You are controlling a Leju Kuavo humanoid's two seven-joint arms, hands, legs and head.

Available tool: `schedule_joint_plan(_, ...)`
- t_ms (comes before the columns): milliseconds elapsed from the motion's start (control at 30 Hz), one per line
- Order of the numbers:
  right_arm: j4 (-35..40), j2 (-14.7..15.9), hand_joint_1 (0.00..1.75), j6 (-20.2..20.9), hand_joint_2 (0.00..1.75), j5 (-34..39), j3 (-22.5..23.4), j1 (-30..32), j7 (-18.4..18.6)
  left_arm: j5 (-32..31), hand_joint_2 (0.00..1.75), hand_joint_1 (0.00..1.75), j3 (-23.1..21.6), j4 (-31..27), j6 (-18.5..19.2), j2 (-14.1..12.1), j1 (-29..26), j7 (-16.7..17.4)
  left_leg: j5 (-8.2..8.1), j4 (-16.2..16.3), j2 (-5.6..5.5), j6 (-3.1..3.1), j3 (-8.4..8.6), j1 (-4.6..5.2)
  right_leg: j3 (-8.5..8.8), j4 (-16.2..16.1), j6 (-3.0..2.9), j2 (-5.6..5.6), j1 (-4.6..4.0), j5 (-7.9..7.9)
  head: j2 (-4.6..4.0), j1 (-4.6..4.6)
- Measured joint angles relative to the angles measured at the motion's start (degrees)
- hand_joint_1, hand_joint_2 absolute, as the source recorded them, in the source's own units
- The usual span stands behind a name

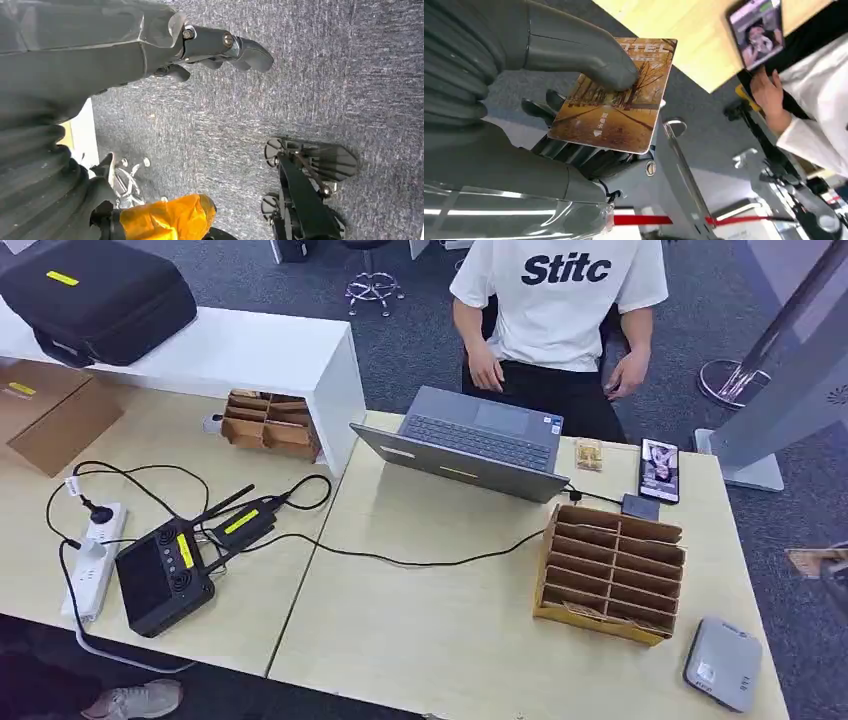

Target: Pass the card to the sensor for recognition and then transmit it.

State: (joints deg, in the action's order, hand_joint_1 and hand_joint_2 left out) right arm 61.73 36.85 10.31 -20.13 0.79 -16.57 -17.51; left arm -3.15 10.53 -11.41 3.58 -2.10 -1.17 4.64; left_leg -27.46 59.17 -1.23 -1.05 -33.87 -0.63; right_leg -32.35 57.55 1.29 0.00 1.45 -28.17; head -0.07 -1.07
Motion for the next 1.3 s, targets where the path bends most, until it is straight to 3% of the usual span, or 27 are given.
schedule_joint_plan(400,-6.89,6.37,1.75,11.59,1.75,6.45,-0.02,0.80,-1.77,-0.02,1.75,0.00,0.72,0.00,0.28,-0.31,-0.13,-0.40,-0.02,0.00,0.00,0.03,0.00,0.01,-0.01,-0.01,0.00,0.01,0.01,0.00,0.00,0.00)
schedule_joint_plan(867,-10.19,12.97,1.75,19.83,1.75,11.13,-2.45,3.65,-1.88,-1.01,1.75,0.00,0.74,0.00,0.65,-0.74,-0.09,-0.42,-0.06,0.00,0.01,0.03,-0.02,0.02,-0.01,-0.01,0.02,0.02,0.01,-0.01,0.00,0.00)
schedule_joint_plan(1300,-12.24,12.75,1.75,19.96,1.75,7.32,-16.93,-3.02,-2.71,-3.08,1.75,0.00,0.74,0.00,1.14,-0.83,0.59,0.30,-0.05,0.00,0.06,0.03,-0.01,0.01,0.02,-0.01,0.02,0.05,0.01,-0.01,0.00,-0.02)
